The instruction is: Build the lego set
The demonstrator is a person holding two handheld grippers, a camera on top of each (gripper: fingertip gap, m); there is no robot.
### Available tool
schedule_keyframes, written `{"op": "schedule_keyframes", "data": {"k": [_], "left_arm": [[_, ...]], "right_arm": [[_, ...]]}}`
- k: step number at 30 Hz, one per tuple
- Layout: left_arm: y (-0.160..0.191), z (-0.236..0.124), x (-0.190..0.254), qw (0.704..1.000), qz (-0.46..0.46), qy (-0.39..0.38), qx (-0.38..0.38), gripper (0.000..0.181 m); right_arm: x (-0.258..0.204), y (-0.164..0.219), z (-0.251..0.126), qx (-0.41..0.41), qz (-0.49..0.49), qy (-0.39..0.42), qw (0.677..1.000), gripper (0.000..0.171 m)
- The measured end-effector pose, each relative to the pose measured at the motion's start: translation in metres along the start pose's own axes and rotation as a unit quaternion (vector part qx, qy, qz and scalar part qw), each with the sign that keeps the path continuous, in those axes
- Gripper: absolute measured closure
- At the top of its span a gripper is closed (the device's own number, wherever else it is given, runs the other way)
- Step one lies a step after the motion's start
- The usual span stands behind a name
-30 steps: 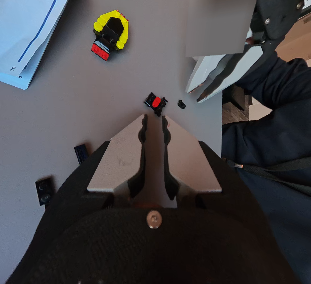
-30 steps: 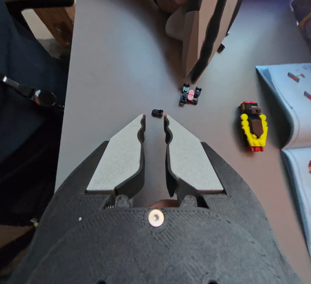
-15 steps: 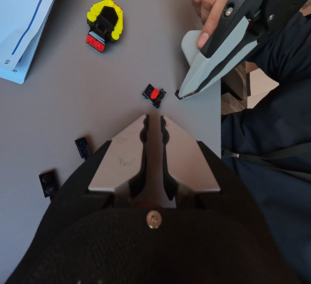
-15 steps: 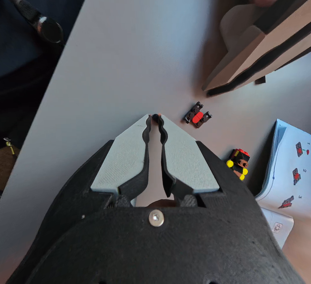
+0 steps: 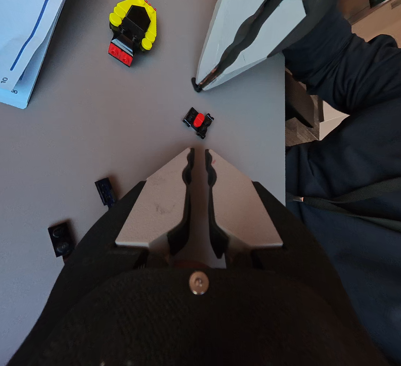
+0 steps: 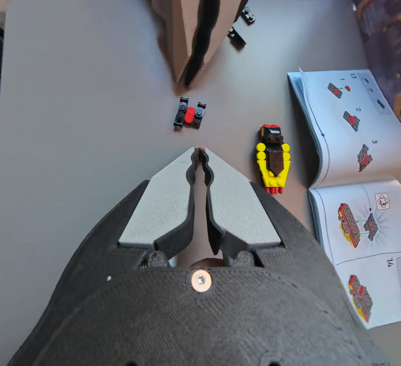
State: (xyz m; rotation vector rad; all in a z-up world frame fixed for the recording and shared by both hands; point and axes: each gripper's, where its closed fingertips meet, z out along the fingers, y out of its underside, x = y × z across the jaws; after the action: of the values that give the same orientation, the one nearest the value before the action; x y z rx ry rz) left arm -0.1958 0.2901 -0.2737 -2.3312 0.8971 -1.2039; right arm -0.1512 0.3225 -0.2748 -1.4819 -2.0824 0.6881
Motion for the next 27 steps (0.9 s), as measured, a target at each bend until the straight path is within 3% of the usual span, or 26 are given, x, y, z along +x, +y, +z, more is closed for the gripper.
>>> {"op": "schedule_keyframes", "data": {"k": [16, 23, 27], "left_arm": [[0.001, 0.002, 0.002, 1.0, 0.006, 0.002, -0.005, 0.176], [0.002, 0.003, 0.003, 1.0, 0.005, 0.006, -0.007, 0.177], [0.002, 0.003, 0.003, 1.0, 0.005, 0.006, -0.007, 0.177]], "right_arm": [[-0.001, 0.004, -0.004, 0.02, 0.009, -0.017, 1.0, 0.166], [0.001, 0.009, -0.005, 0.021, -0.015, -0.027, 0.999, 0.15], [-0.004, 0.009, -0.001, 0.017, -0.023, -0.044, 0.999, 0.156]]}}
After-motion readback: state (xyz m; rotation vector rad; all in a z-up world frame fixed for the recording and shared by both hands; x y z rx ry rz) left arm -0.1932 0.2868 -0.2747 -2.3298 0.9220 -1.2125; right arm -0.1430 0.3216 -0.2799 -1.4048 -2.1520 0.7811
